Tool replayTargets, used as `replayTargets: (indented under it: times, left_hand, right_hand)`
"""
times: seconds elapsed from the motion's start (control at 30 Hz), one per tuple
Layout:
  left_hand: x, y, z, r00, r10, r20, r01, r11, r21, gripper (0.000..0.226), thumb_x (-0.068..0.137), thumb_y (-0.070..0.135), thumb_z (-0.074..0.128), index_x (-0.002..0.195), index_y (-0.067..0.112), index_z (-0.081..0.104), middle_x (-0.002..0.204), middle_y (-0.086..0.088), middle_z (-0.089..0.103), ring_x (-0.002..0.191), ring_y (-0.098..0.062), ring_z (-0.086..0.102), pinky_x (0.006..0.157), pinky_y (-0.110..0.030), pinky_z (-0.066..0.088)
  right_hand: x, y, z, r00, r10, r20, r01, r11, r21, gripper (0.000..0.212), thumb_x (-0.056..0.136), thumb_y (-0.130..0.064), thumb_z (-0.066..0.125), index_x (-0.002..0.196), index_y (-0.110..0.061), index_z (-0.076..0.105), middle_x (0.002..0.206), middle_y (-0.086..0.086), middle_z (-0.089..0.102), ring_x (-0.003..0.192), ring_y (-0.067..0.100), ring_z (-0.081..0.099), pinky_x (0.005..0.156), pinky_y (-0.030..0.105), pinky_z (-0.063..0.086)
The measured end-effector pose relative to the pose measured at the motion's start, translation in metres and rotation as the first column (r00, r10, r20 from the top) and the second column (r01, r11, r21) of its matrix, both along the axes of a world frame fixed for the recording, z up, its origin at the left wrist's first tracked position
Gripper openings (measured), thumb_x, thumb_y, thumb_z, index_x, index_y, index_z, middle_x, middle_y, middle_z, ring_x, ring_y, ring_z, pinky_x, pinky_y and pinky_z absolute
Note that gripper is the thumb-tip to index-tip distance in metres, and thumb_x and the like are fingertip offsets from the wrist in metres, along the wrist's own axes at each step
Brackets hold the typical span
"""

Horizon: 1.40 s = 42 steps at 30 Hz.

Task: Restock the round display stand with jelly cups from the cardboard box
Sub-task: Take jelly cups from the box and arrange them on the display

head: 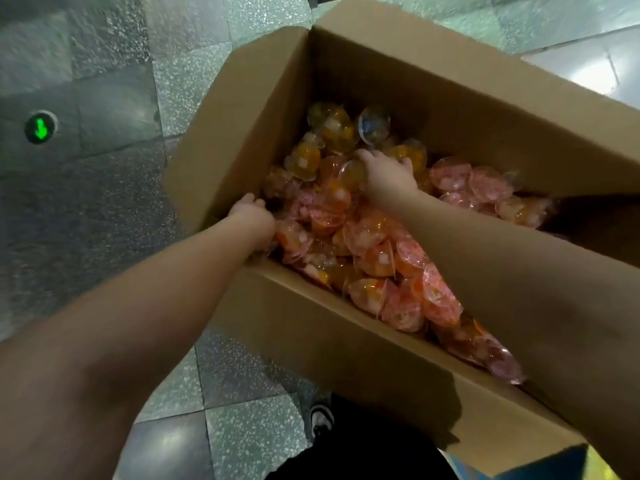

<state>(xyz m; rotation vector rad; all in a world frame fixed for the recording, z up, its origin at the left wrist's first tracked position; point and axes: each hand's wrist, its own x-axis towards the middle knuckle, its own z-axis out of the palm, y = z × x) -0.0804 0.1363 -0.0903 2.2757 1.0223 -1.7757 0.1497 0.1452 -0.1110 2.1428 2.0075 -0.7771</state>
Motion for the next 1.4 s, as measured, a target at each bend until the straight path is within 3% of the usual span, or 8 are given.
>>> replayTargets:
  times: [0.23,0.37,0.5,0.57,0.63,0.87,1.0,1.4]
  left_hand:
    - [-0.010,-0.001,0.041,0.963,-0.137,0.233,0.096,0.979,0.179,0.041,0.097,0.034,0.043,0.134,0.019,0.051,0.137,-0.003,0.052,0.130,-0.026,0.040,0.108,-0.042,0.030]
    - [-0.007,-0.016,0.078,0.786,0.211,0.581,-0.388,0.900,0.199,0.053,0.087,0.052,0.056,0.126,0.016,0.053,0.119,-0.006,0.056,0.120,-0.027,0.044,0.100,-0.044,0.036]
    - [-0.010,-0.079,0.108,-0.213,0.709,0.672,-0.801,0.268,-0.536,0.056,0.079,0.045,0.073,0.125,0.017,0.057,0.114,-0.005,0.064,0.105,-0.022,0.061,0.088,-0.038,0.050]
    - [-0.011,-0.123,0.123,-0.669,0.653,0.355,-0.506,-0.049,-0.861,0.059,0.076,0.041,0.073,0.126,0.014,0.059,0.122,-0.013,0.066,0.104,-0.024,0.065,0.095,-0.042,0.051]
    - [-0.011,-0.167,0.133,-0.827,0.562,-0.009,-0.134,-0.213,-0.968,0.063,0.075,0.034,0.076,0.131,0.012,0.059,0.126,-0.014,0.065,0.104,-0.024,0.066,0.091,-0.038,0.053]
    - [-0.001,-0.306,0.173,-0.761,0.522,-0.385,0.281,-0.270,-0.921,0.076,0.057,0.032,0.091,0.126,0.015,0.065,0.128,-0.010,0.062,0.105,-0.022,0.060,0.087,-0.031,0.041]
    - [0.014,-0.383,0.206,-0.739,0.580,-0.342,0.281,-0.195,-0.940,0.024,0.079,0.032,0.071,0.100,0.023,0.080,0.114,-0.007,0.072,0.107,-0.025,0.061,0.085,-0.032,0.050]
    - [0.172,-0.567,0.257,-0.363,0.863,-0.352,0.191,-0.301,-0.934,0.112,0.041,0.033,0.098,0.140,0.014,0.051,0.126,-0.006,0.065,0.103,-0.018,0.065,0.084,-0.031,0.045]
  right_hand:
    - [0.021,-0.030,0.030,0.964,-0.191,-0.188,0.223,0.960,0.167,0.049,0.096,-0.032,0.057,0.143,-0.026,0.044,0.131,0.003,0.061,0.123,0.027,0.052,0.111,0.049,0.031]
    - [0.029,-0.079,0.076,0.679,-0.406,-0.612,0.550,0.833,0.057,0.048,0.094,-0.034,0.064,0.138,-0.023,0.048,0.119,-0.007,0.058,0.102,0.008,0.059,0.081,0.013,0.050]
    - [0.031,-0.155,0.116,0.215,-0.576,-0.789,0.681,0.667,-0.302,0.043,0.094,-0.035,0.065,0.133,-0.021,0.053,0.122,-0.002,0.063,0.103,0.012,0.064,0.084,0.023,0.056]
    - [0.028,-0.197,0.134,-0.036,-0.611,-0.791,0.641,0.593,-0.488,0.042,0.096,-0.036,0.062,0.132,-0.017,0.055,0.120,0.005,0.068,0.104,0.018,0.068,0.086,0.034,0.055]
    - [0.024,-0.244,0.151,-0.211,-0.624,-0.752,0.557,0.556,-0.617,0.039,0.098,-0.041,0.056,0.127,-0.016,0.060,0.113,0.003,0.072,0.102,0.017,0.069,0.082,0.033,0.052]
    - [0.004,-0.402,0.173,-0.580,-0.503,-0.641,0.384,0.526,-0.759,0.036,0.090,-0.044,0.059,0.109,-0.013,0.063,0.072,-0.001,0.067,0.062,0.010,0.064,0.061,0.022,0.045]
    - [-0.003,-0.496,0.184,-0.686,-0.398,-0.609,0.344,0.560,-0.754,0.070,0.054,-0.038,0.094,0.114,-0.016,0.067,0.087,0.002,0.070,0.073,0.012,0.070,0.054,0.021,0.050]
    - [0.067,-0.768,0.236,-0.723,-0.061,-0.688,0.638,0.323,-0.699,0.087,0.038,-0.040,0.101,0.113,-0.011,0.067,0.085,0.005,0.063,0.065,0.011,0.058,0.051,0.020,0.048]
